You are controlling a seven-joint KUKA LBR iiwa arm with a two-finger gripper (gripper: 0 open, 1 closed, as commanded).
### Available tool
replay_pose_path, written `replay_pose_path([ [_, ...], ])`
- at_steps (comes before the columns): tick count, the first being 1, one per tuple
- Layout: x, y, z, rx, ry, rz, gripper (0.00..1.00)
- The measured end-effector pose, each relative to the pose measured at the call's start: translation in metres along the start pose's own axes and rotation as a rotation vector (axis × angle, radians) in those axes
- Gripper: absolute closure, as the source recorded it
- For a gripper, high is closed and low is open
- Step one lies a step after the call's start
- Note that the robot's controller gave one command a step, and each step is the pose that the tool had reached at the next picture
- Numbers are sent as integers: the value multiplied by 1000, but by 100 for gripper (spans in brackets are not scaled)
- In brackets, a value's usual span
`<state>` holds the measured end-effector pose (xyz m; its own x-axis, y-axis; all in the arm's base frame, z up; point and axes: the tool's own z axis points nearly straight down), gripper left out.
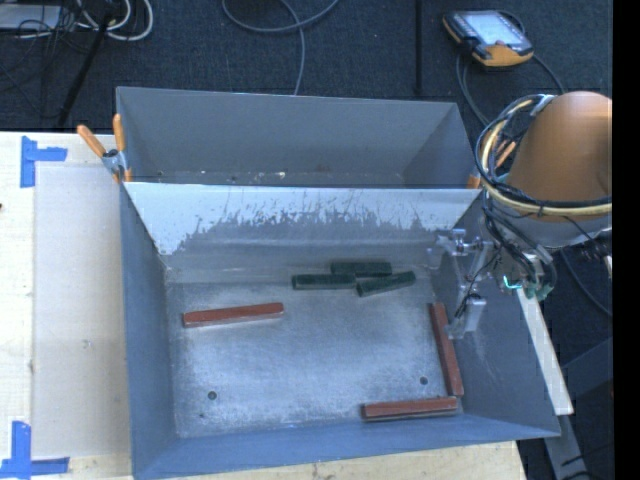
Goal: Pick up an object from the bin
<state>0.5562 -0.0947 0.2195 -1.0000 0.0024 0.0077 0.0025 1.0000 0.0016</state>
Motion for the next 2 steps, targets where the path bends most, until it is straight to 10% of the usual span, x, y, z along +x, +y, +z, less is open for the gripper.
replay_pose_path([
  [2, -24, 2, -9, 2, -9, -41, 0],
])
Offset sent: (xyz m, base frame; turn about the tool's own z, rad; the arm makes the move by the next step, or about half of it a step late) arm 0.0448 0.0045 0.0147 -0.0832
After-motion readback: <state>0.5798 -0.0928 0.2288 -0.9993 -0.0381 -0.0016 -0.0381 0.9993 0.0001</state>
